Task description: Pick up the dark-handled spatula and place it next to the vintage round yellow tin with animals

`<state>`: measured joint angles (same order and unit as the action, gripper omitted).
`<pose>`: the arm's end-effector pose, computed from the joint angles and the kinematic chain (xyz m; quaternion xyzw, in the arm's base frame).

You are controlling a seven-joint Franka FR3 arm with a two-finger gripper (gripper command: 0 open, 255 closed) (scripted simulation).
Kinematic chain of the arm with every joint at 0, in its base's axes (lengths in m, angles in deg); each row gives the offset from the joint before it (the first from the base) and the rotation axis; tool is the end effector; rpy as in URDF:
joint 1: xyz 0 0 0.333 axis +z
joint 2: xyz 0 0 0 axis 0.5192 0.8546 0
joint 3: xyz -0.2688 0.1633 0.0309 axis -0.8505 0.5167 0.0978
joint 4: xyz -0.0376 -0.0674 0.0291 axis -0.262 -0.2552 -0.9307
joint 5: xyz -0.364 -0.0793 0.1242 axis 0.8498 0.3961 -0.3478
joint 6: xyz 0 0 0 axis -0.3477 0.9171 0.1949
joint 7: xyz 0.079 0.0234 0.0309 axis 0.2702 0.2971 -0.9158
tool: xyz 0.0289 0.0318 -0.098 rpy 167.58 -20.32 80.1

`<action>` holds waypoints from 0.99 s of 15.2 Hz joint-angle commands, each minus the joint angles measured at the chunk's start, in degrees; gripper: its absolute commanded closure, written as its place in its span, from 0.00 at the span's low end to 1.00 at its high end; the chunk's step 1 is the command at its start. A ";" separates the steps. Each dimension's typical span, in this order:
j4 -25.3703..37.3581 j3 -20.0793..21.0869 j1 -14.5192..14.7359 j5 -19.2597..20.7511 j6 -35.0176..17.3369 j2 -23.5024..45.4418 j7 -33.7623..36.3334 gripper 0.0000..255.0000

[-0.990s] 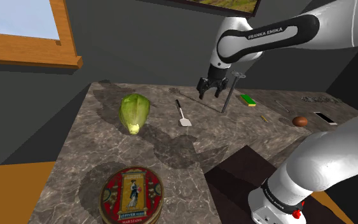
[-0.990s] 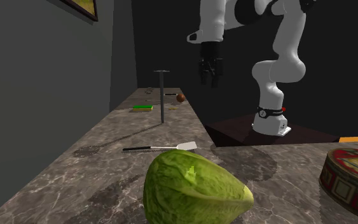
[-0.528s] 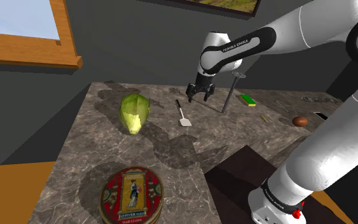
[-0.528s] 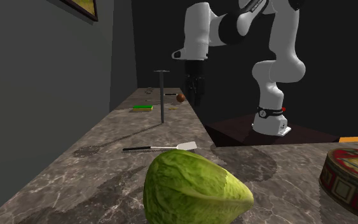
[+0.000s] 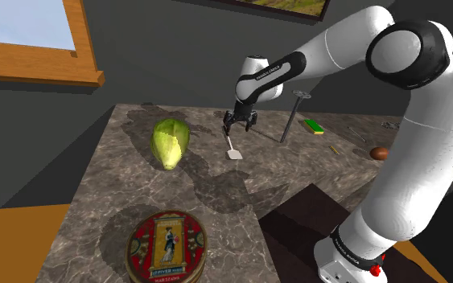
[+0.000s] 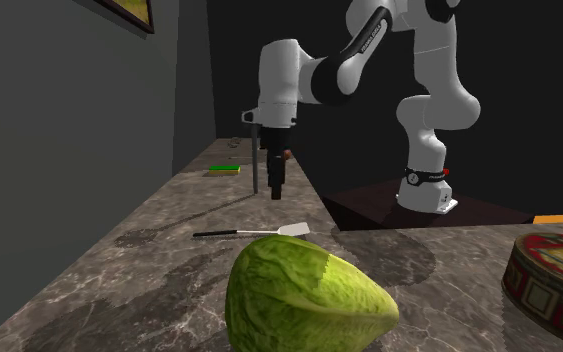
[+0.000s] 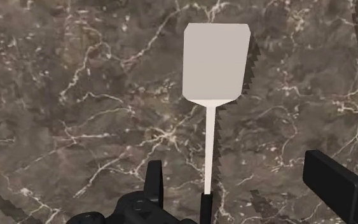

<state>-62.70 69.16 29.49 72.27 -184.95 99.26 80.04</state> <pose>0.5866 -0.0195 0.3067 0.9815 -0.1898 0.0239 0.0036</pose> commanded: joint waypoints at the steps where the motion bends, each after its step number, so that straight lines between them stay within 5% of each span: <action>1: 2.97 -0.42 -0.19 0.11 -1.46 4.12 0.82 0.00; 5: 10.78 -1.16 -0.30 0.11 -2.92 12.82 2.61 0.00; 15: 11.35 -1.16 -0.41 0.08 -6.86 17.34 2.59 0.00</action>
<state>-51.41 68.00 29.09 72.36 -191.68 116.41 82.63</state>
